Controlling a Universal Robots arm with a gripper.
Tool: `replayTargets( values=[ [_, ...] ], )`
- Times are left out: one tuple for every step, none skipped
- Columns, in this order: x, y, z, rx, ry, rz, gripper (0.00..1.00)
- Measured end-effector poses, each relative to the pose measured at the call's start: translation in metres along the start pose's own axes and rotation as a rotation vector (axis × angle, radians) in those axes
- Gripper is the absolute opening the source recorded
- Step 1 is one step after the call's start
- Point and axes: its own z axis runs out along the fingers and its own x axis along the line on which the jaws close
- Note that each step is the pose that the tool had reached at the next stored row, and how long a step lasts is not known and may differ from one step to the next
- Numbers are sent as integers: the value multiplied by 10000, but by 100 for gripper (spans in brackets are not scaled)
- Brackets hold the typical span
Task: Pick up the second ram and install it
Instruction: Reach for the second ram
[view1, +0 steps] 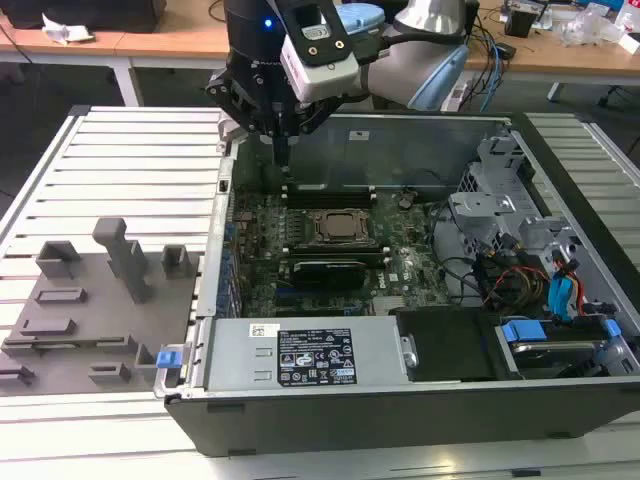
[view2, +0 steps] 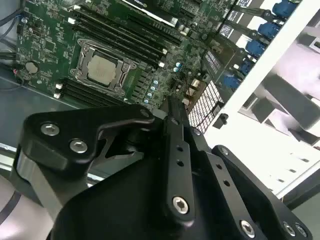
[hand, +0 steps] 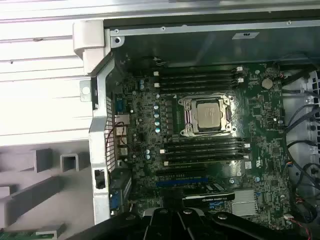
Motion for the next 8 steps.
replayTargets(
  values=[
    [20,-1,0,-1,-1,1,11],
    [79,-6,-2,0,0,1,11],
    [129,-9,-4,0,0,0,11],
    [161,-12,-4,0,0,-1,11],
    [183,-13,-5,0,0,0,11],
    [206,-15,-5,0,0,1,11],
    [258,-19,-7,-1,0,0,11],
    [291,-21,-8,0,0,0,11]
  ],
)
